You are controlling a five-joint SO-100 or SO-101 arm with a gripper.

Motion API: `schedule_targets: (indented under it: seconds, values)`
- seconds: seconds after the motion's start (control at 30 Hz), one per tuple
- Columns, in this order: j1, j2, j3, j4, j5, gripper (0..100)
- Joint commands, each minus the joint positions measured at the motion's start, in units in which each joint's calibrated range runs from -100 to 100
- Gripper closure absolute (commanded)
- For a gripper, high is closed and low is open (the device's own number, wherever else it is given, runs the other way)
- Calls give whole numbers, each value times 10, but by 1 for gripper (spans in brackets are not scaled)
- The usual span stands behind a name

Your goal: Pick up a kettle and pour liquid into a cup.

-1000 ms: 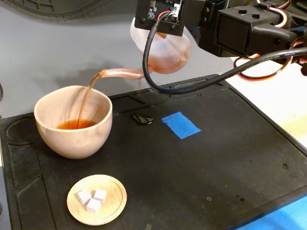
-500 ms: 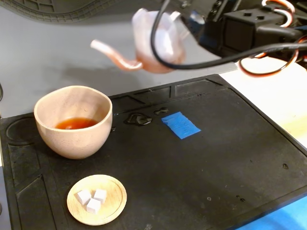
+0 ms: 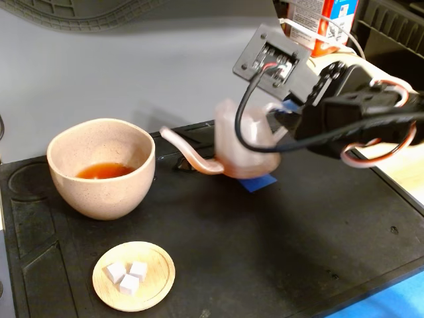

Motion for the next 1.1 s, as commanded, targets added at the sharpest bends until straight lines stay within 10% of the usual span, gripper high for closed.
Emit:
schedule_targets:
  seconds: [0.0,1.07]
  values:
    - [1,14,-6,-47,1,99]
    - [12,47,-6,-50,23,99]
